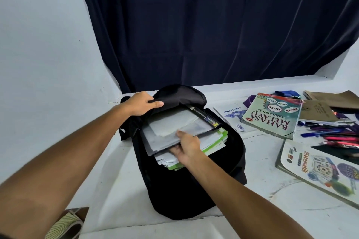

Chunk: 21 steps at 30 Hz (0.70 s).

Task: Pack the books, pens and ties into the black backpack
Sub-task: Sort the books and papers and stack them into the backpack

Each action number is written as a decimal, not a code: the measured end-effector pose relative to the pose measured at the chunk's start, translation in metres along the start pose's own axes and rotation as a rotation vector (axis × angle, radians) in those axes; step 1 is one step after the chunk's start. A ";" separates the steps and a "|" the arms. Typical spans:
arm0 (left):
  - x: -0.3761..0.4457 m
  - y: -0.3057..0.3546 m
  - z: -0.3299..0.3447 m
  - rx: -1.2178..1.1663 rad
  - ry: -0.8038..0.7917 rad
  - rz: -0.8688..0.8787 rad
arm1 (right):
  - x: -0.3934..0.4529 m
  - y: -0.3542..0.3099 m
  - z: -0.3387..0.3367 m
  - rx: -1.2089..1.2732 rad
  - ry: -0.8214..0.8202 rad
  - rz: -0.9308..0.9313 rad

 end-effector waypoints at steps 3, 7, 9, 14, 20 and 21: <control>0.003 -0.005 -0.001 -0.043 0.005 -0.010 | -0.006 -0.017 -0.013 -0.247 -0.227 0.174; 0.001 0.000 0.003 -0.036 -0.032 -0.015 | -0.002 -0.033 -0.028 -0.249 -0.254 0.178; -0.001 0.001 0.007 0.014 -0.029 -0.023 | 0.005 -0.033 -0.027 -0.167 -0.245 0.169; 0.001 -0.004 0.014 0.028 0.010 -0.033 | 0.001 -0.033 -0.037 -0.265 -0.332 0.246; 0.006 -0.011 0.031 0.142 0.049 -0.044 | -0.018 -0.074 -0.080 -0.607 -0.526 0.277; 0.006 -0.007 0.035 0.193 0.072 -0.038 | -0.016 -0.089 -0.090 -0.619 -0.518 0.243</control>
Point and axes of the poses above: each hand's wrist, its own x-axis towards the middle knuckle, its own z-axis out of the palm, y = z × x, the point moved 3 cm from there along x, towards the middle knuckle, and after that the axes turned 13 degrees about -z, right-handed, at the moved point
